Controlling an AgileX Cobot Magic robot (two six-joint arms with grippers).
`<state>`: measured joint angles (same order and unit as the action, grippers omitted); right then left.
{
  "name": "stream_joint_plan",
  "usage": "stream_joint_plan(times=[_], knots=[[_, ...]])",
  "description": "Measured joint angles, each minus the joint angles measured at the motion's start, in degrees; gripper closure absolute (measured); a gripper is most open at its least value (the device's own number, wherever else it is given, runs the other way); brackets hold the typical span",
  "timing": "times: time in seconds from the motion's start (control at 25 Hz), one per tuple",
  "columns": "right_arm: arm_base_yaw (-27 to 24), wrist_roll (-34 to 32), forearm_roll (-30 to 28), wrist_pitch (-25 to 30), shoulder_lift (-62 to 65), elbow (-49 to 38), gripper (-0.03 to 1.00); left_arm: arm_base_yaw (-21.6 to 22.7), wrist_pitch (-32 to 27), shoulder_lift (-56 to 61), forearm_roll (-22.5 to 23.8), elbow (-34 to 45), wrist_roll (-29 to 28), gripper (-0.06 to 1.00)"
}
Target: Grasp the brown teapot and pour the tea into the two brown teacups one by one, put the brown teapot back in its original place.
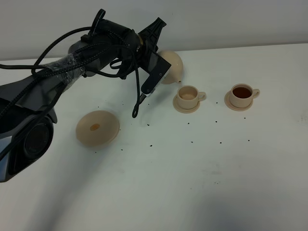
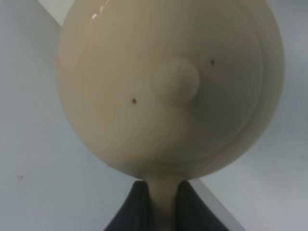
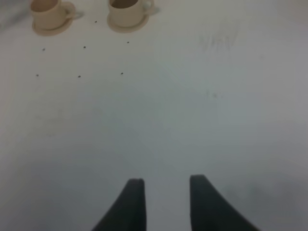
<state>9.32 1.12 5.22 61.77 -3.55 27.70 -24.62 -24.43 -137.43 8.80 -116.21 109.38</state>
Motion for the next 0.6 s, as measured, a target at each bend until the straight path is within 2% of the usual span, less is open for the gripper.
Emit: stream_joint_plan(times=[0.6], knots=[[0.0,0.0,0.0,0.0,0.0,0.0,0.73,-0.7,0.2,0.0,0.1,0.0,3.5,0.82]])
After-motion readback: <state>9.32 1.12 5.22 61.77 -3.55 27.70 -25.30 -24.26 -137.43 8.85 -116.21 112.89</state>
